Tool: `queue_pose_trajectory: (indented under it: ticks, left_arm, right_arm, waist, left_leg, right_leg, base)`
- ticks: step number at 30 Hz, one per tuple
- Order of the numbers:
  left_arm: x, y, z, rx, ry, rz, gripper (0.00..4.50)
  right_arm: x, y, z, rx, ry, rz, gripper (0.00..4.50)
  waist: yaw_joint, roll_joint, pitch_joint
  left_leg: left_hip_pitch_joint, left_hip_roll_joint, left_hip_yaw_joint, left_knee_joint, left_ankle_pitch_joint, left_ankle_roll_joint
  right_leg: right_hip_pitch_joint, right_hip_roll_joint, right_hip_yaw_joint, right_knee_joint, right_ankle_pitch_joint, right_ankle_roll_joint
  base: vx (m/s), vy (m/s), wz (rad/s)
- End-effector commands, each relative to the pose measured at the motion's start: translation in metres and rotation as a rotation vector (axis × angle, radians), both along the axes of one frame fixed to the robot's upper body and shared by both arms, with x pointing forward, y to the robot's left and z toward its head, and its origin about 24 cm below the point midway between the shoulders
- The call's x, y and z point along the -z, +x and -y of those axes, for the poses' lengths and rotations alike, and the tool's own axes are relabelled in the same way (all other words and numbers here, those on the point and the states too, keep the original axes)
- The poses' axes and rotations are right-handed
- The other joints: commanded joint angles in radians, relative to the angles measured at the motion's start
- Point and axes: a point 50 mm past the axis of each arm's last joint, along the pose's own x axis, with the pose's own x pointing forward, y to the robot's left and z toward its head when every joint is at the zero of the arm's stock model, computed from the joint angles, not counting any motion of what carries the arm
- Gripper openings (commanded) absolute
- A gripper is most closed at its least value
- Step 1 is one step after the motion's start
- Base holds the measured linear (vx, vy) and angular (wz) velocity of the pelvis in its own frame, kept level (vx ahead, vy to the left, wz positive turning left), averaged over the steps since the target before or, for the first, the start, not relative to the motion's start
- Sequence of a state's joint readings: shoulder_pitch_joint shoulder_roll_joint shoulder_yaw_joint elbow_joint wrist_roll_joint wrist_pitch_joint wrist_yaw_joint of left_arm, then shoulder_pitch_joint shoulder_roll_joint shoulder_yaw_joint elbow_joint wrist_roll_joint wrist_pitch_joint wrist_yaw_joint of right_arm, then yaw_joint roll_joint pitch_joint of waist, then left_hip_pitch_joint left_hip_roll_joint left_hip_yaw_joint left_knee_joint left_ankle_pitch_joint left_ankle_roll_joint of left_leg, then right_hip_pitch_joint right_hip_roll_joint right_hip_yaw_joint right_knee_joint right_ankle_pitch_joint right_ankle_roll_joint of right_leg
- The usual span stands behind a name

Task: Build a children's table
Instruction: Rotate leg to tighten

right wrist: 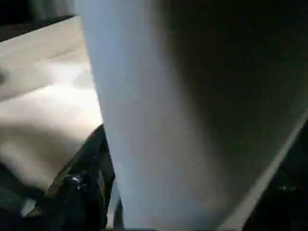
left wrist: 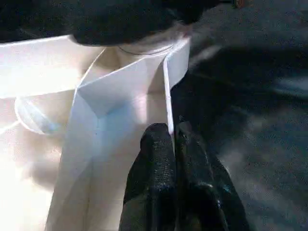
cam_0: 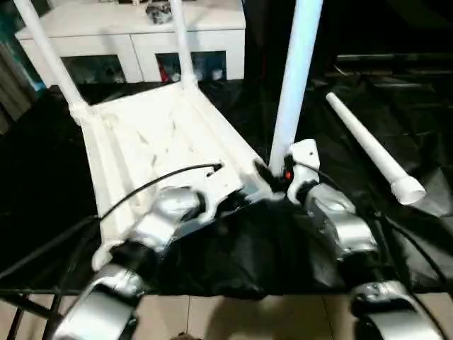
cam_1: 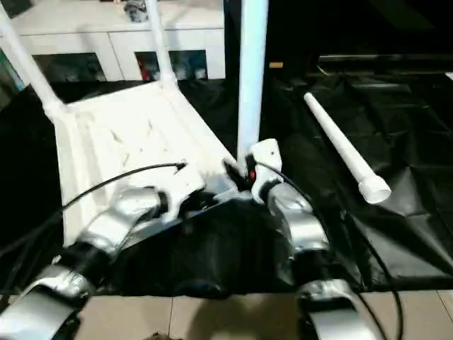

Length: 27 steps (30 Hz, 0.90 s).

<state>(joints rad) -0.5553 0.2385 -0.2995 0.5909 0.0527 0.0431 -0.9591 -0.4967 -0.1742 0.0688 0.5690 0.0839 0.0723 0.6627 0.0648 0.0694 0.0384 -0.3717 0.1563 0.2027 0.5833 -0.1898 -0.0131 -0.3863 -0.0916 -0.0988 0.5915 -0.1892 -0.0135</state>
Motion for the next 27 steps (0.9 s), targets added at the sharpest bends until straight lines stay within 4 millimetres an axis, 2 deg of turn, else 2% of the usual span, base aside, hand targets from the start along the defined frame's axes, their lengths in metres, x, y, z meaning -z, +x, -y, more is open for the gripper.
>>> queue_pose_trajectory:
  ticks: [1,2,3,5,6,7,8,13,14,16,20,21,22,26,27]
  left_arm:
    - [-0.013,-0.007,0.015,0.130,-0.078,0.026,0.00]
    - [-0.013,-0.009,0.006,0.159,-0.070,0.011,0.00]
    - [-0.013,-0.009,0.005,0.160,-0.069,0.010,0.00]
    - [-0.013,-0.012,-0.002,0.190,-0.061,-0.007,0.00]
    - [-0.013,-0.013,-0.005,0.205,-0.056,-0.014,0.00]
    - [-0.013,-0.014,-0.007,0.215,-0.055,-0.020,0.00]
    - [-0.014,-0.015,-0.008,0.223,-0.056,-0.023,0.00]
    - [-0.016,-0.017,-0.017,0.250,-0.053,-0.057,0.00]
    - [-0.015,-0.018,-0.019,0.258,-0.050,-0.070,0.00]
    - [-0.015,-0.018,-0.020,0.267,-0.043,-0.073,0.00]
    - [-0.014,-0.020,-0.027,0.279,-0.027,-0.094,0.00]
    - [-0.014,-0.020,-0.027,0.279,-0.027,-0.094,0.00]
    - [-0.014,-0.020,-0.028,0.280,-0.025,-0.099,0.00]
    - [-0.013,-0.021,-0.027,0.274,-0.026,-0.108,0.00]
    - [-0.013,-0.020,-0.026,0.261,-0.030,-0.104,0.00]
  right_arm:
    - [0.008,-0.013,-0.015,-0.187,-0.010,-0.058,3.24]
    - [0.006,-0.021,-0.008,-0.318,-0.024,-0.079,3.24]
    - [0.006,-0.022,-0.008,-0.323,-0.024,-0.080,3.24]
    - [0.004,-0.029,-0.002,-0.425,-0.040,-0.094,3.24]
    - [0.003,-0.031,0.000,-0.466,-0.039,-0.107,3.24]
    - [0.002,-0.034,0.001,-0.495,-0.038,-0.115,3.24]
    - [0.002,-0.035,0.003,-0.515,-0.036,-0.121,3.24]
    - [0.000,-0.043,0.007,-0.633,-0.048,-0.170,3.08]
    - [-0.001,-0.044,0.008,-0.661,-0.051,-0.180,2.85]
    - [-0.001,-0.046,0.007,-0.682,-0.047,-0.192,2.83]
    - [0.001,-0.052,0.006,-0.739,-0.054,-0.225,2.77]
    - [0.001,-0.052,0.006,-0.739,-0.054,-0.225,2.77]
    - [0.001,-0.053,0.005,-0.743,-0.052,-0.227,2.77]
    - [0.003,-0.055,0.004,-0.743,-0.039,-0.232,2.77]
    - [0.004,-0.056,0.003,-0.733,-0.033,-0.231,2.77]
  waist:
    - [0.007,-0.012,-0.058]
    - [0.011,-0.010,-0.059]
    - [0.014,-0.012,-0.059]
    - [0.022,-0.010,-0.062]
    - [0.028,-0.012,-0.064]
    - [0.032,-0.018,-0.063]
    - [0.036,-0.014,-0.060]
    - [0.048,-0.015,-0.058]
    - [0.049,-0.016,-0.058]
    - [0.051,-0.020,-0.060]
    - [0.056,-0.015,-0.062]
    - [0.056,-0.016,-0.062]
    - [0.058,-0.011,-0.062]
    - [0.062,-0.015,-0.060]
    - [0.062,-0.011,-0.058]
  left_leg:
    - [0.006,0.086,-0.041,-0.069,-0.200,0.072]
    - [0.005,0.089,-0.040,-0.065,-0.176,0.087]
    - [0.004,0.087,-0.041,-0.063,-0.173,0.092]
    - [0.004,0.089,-0.040,-0.059,-0.165,0.107]
    - [0.003,0.090,-0.039,-0.056,-0.149,0.114]
    - [0.002,0.091,-0.037,-0.055,-0.145,0.120]
    - [0.002,0.091,-0.038,-0.056,-0.164,0.117]
    - [0.006,0.093,-0.039,-0.061,-0.194,0.080]
    - [0.006,0.092,-0.039,-0.060,-0.191,0.075]
    - [0.006,0.092,-0.039,-0.059,-0.174,0.078]
    - [0.004,0.090,-0.039,-0.054,-0.144,0.091]
    - [0.004,0.090,-0.039,-0.054,-0.145,0.091]
    - [0.004,0.089,-0.040,-0.054,-0.148,0.089]
    - [0.005,0.091,-0.040,-0.057,-0.174,0.075]
    - [0.005,0.091,-0.041,-0.057,-0.180,0.072]
  right_leg:
    - [0.042,-0.085,0.063,-0.061,-0.134,-0.233]
    - [0.042,-0.085,0.061,-0.055,-0.092,-0.246]
    - [0.045,-0.083,0.060,-0.056,-0.089,-0.246]
    - [0.042,-0.085,0.060,-0.052,-0.077,-0.250]
    - [0.041,-0.085,0.061,-0.049,-0.063,-0.251]
    - [0.037,-0.084,0.061,-0.048,-0.057,-0.253]
    - [0.035,-0.085,0.061,-0.051,-0.092,-0.252]
    - [0.032,-0.087,0.063,-0.058,-0.179,-0.228]
    - [0.032,-0.086,0.064,-0.058,-0.180,-0.227]
    - [0.034,-0.086,0.064,-0.054,-0.163,-0.228]
    - [0.033,-0.087,0.062,-0.051,-0.133,-0.231]
    - [0.033,-0.086,0.062,-0.052,-0.133,-0.231]
    - [0.033,-0.087,0.062,-0.051,-0.135,-0.231]
    - [0.032,-0.087,0.062,-0.055,-0.165,-0.227]
    - [0.031,-0.087,0.063,-0.056,-0.172,-0.226]
  base:
    - [0.000,0.000,0.00]
    - [0.000,0.000,0.00]
    - [0.000,0.000,0.00]
    - [0.000,0.000,0.00]
    - [0.000,0.000,0.00]
    - [0.000,0.000,0.00]
    - [0.000,0.000,0.00]
    - [0.000,0.000,0.00]
    - [0.000,0.000,0.00]
    - [0.000,0.000,0.00]
    - [0.000,0.000,0.00]
    - [0.000,0.000,0.00]
    - [0.000,0.000,0.00]
    - [0.000,0.000,0.00]
    - [0.000,0.000,0.00]
